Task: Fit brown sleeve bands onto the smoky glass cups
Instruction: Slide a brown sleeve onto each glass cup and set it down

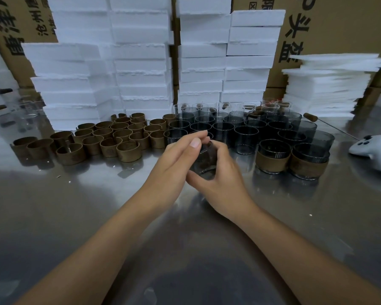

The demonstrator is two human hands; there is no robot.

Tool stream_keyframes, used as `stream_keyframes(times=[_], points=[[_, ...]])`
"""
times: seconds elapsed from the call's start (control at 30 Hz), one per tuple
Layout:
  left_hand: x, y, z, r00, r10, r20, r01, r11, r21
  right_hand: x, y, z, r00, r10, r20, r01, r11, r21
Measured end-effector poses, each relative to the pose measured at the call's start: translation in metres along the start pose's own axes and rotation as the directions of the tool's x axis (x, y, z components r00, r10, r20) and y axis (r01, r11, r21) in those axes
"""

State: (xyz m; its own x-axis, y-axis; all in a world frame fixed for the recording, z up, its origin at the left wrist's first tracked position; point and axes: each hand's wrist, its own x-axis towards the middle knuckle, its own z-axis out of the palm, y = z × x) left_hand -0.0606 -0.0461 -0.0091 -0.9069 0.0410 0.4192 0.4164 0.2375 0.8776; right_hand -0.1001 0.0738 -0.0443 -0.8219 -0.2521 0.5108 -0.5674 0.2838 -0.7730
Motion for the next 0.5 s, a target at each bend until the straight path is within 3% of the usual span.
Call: stream_keyframes(times=[0.5], points=[[0.0000,0.0008,0.0008,0.997,0.066,-0.047,-0.068,0.997,-0.039,0.0042,0.0043,-0.0034,0.975,0.136,-0.173,-0.144,0.989,-0.033]])
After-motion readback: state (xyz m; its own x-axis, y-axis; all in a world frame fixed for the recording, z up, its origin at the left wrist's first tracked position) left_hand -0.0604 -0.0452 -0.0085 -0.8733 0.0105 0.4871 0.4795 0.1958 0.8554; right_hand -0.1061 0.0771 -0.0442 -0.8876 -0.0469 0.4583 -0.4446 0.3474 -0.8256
